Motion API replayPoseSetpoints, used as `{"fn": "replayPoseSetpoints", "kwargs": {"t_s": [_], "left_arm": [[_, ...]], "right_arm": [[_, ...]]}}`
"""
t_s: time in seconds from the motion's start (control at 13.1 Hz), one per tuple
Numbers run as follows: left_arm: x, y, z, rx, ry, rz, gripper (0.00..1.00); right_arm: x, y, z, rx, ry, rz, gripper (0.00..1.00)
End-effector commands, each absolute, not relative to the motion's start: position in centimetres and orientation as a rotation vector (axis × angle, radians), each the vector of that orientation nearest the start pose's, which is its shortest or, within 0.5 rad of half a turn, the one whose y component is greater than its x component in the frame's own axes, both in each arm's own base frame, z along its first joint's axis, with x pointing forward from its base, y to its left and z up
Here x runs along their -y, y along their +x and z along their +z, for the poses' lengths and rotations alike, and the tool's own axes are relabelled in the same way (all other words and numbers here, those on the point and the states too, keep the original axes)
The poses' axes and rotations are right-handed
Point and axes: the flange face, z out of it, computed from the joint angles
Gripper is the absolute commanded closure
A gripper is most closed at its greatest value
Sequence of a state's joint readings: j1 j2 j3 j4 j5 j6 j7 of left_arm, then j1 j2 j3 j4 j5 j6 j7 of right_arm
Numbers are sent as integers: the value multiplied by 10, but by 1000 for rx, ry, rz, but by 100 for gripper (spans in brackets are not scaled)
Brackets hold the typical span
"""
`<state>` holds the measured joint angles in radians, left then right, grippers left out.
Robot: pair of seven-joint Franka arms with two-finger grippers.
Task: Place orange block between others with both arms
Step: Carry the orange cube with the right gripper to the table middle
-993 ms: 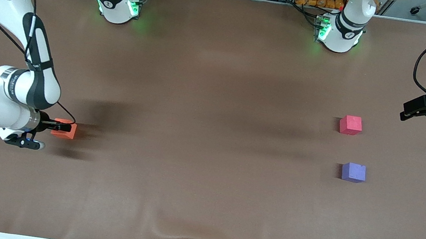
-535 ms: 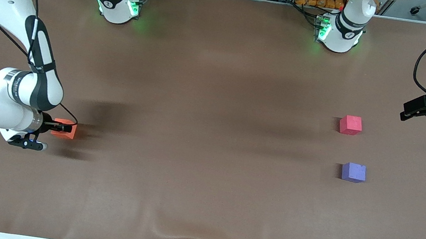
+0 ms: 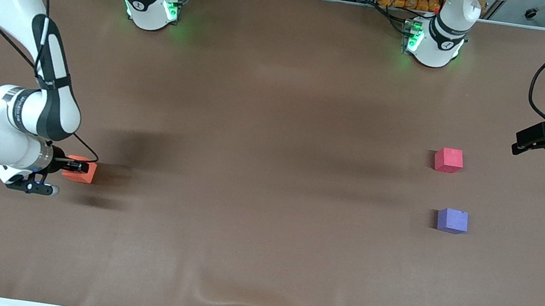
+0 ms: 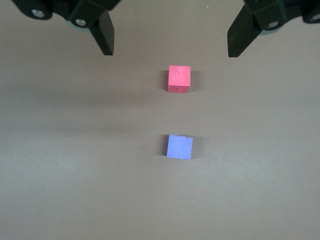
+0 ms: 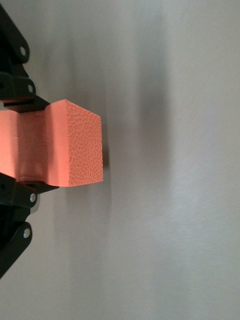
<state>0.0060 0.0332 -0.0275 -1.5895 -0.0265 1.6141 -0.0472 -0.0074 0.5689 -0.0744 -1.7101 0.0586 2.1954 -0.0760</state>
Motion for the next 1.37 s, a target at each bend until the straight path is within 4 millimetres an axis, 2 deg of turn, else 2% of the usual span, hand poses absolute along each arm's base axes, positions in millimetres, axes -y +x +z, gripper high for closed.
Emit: {"fn": "replayPoseSetpoints", "kwargs": {"t_s": [0.0, 0.08, 0.23, 0.38, 0.46, 0.53, 0.69, 0.84, 1.07, 1.3], "left_arm": [[14, 571, 600, 51, -3180, 36, 0], [14, 571, 600, 51, -3180, 36, 0], [13, 571, 600, 51, -3180, 36, 0], [12, 572, 599, 54, -3180, 41, 0], [12, 572, 597, 54, -3180, 46, 0], [11, 572, 597, 58, -3180, 46, 0], [10, 572, 598, 61, -3180, 43, 0], [10, 572, 596, 61, -3180, 48, 0], [11, 573, 595, 59, -3180, 53, 0], [10, 574, 594, 61, -3180, 55, 0]], "right_arm": [[26, 657, 333, 12, -3109, 58, 100], [17, 655, 358, 28, -3103, 87, 100], [-3, 661, 392, 69, -3095, 123, 100], [-36, 670, 412, 149, -3095, 66, 100], [-62, 672, 418, 199, -3092, 41, 100], [-93, 672, 413, 229, -3093, 43, 100], [-146, 668, 397, 179, -3106, 59, 100], [-211, 665, 382, 151, -3110, 18, 100], [-286, 653, 344, 92, -3120, 14, 100], [-341, 634, 313, 32, -3120, 8, 100]]}}
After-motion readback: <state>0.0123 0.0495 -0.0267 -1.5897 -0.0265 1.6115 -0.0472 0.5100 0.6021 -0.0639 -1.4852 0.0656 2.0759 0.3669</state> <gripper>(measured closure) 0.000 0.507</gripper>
